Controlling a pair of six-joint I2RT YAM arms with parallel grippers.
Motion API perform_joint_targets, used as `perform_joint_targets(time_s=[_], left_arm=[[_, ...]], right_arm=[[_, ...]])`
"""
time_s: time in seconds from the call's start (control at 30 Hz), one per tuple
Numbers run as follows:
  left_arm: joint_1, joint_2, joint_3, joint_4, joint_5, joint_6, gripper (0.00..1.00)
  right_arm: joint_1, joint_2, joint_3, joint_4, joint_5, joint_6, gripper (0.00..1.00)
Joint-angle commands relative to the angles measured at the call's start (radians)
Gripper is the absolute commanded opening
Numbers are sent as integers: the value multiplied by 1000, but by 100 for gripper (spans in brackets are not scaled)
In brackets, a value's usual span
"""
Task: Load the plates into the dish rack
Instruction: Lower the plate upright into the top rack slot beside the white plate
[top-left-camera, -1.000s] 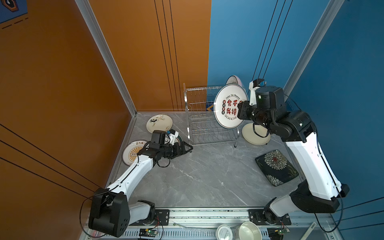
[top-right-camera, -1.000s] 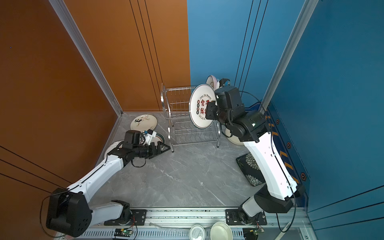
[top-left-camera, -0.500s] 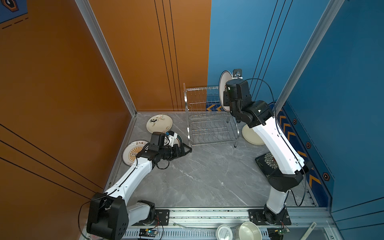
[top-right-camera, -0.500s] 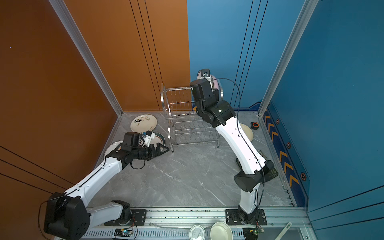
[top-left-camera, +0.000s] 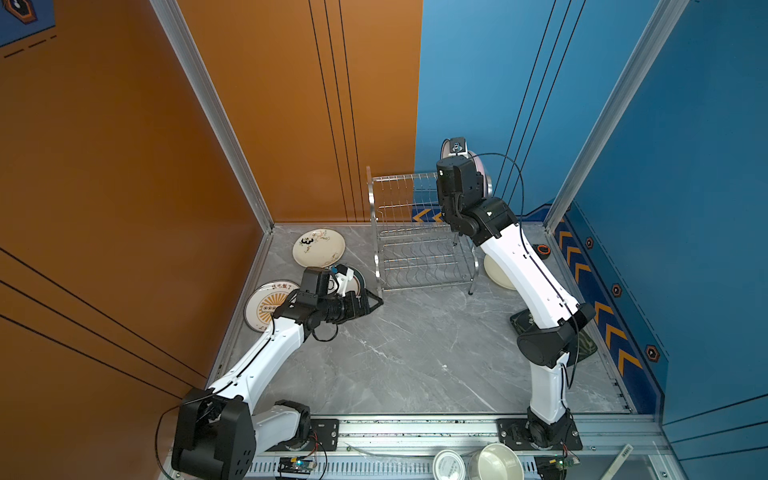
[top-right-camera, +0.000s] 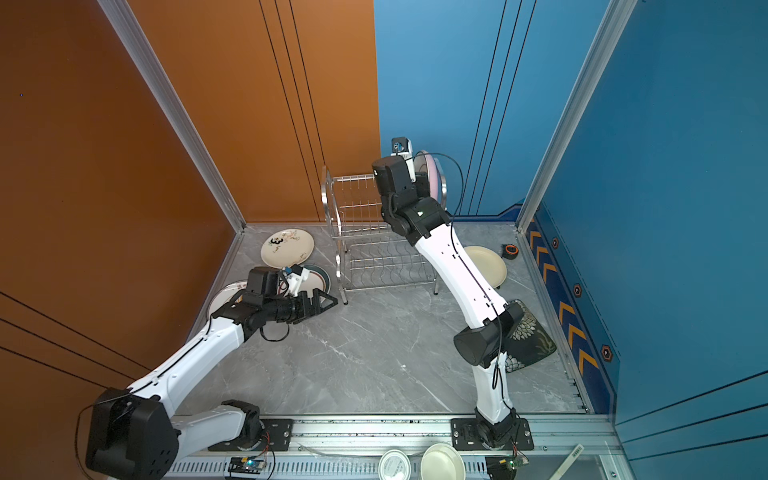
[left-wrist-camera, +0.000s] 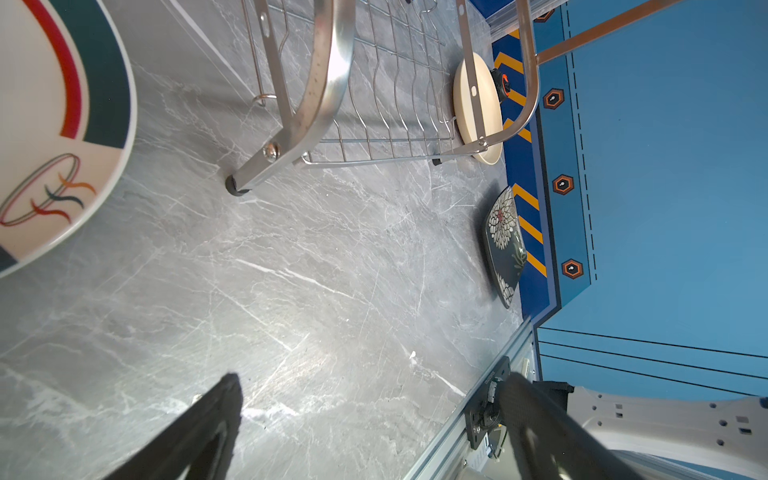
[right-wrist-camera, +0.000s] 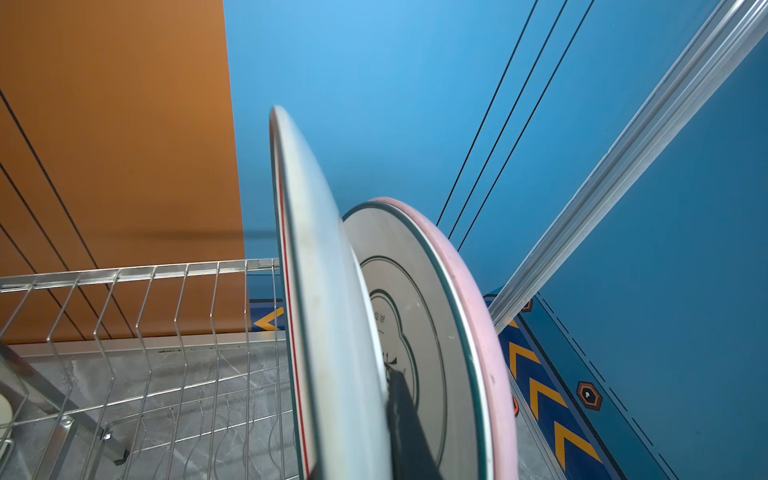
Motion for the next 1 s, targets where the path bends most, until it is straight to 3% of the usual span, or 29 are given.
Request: perform_joint_targets(time_s=[0.0,0.6,0.97], left_arm=[[-5,-25,-16,-15,-22,4,98],[-6,-69,-41,-19,-51,-17,98],[-8,-63,-25,-33,-54,-17,98]], right_arm=[[-11,9,32,63,28,-1,0],[-32,27,-42,21,-28,82,0],[-32,-7,-82,15,-50,91,21]])
